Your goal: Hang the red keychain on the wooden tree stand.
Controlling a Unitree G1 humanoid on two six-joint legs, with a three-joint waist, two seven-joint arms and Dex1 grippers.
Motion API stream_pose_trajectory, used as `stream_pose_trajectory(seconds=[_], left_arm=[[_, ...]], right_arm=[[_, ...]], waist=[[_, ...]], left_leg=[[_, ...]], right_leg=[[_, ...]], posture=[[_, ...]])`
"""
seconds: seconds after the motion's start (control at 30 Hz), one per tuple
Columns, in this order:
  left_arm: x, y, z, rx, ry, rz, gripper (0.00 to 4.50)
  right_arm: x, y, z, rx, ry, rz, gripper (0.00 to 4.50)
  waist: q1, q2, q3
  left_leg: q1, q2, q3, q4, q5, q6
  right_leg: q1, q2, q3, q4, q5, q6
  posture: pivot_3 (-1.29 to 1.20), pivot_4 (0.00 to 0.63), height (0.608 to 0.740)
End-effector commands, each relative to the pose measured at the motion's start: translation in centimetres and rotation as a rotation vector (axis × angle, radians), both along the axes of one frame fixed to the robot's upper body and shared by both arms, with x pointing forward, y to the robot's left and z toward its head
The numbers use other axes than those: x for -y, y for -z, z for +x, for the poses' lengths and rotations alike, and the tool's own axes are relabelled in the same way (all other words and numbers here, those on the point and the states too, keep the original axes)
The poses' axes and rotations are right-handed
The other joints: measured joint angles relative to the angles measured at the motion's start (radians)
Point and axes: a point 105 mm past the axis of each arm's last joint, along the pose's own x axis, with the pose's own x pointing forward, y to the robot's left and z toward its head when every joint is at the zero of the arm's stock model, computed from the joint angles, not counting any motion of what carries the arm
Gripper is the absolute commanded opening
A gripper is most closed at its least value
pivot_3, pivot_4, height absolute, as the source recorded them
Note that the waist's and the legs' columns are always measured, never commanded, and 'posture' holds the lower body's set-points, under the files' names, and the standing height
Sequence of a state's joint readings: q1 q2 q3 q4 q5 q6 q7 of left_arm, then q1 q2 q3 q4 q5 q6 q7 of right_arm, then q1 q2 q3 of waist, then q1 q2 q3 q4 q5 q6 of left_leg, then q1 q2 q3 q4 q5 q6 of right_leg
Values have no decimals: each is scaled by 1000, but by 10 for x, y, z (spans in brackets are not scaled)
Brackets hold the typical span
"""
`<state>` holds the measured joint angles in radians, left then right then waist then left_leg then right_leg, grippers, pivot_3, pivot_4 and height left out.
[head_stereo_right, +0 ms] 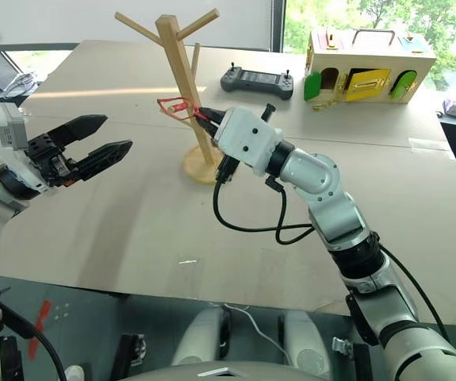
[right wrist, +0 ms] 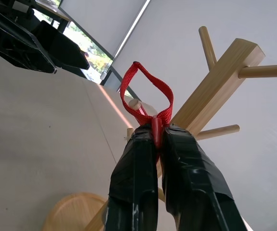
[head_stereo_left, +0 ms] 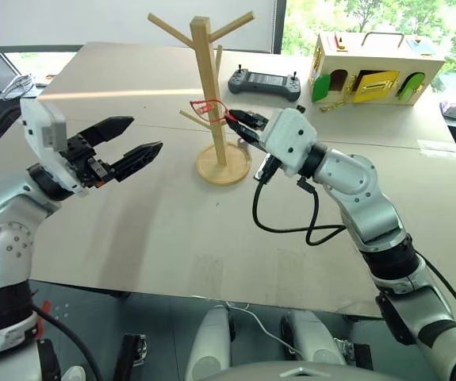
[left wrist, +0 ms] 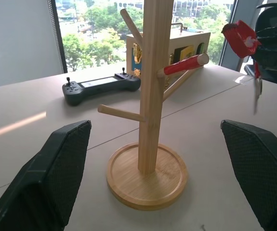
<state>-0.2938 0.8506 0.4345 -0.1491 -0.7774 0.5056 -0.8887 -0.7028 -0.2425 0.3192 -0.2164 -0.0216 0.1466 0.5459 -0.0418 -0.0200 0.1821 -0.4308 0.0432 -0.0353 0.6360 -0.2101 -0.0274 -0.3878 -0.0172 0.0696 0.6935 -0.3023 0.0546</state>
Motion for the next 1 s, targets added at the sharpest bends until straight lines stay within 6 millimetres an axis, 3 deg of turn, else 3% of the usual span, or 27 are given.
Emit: stream_pose_trajectory(seconds=[0.03, 0.37, 0.8, 1.0], left_arm=[[-1, -11, -2, 59, 2, 10, 4500], [-1, -11, -1, 66, -3, 21, 4500], [2, -10, -1, 58, 6, 23, 4500], [6, -15, -2, 76, 25, 11, 4500]], right_arm=[[-11, -9, -4, 52, -22, 8, 40], [-22, 3, 16, 48, 15, -29, 40], [-8, -6, 41, 63, 144, 80, 40], [-5, -7, 44, 43, 147, 103, 2725]], waist=[[-1, 0, 0], [-1, 0, 0], [-2, 0, 0], [-1, 0, 0]], left_leg=[[0, 0, 0, 0, 0, 0], [0, 0, 0, 0, 0, 0], [0, 0, 0, 0, 0, -1], [0, 0, 0, 0, 1, -1]], right_leg=[[0, 0, 0, 0, 0, 0], [-1, 0, 0, 1, 0, 0], [-1, 0, 0, 1, 0, 0], [-1, 0, 0, 1, 0, 0]], posture=[[0, 150, 740], [0, 150, 740], [0, 150, 740], [0, 150, 740]])
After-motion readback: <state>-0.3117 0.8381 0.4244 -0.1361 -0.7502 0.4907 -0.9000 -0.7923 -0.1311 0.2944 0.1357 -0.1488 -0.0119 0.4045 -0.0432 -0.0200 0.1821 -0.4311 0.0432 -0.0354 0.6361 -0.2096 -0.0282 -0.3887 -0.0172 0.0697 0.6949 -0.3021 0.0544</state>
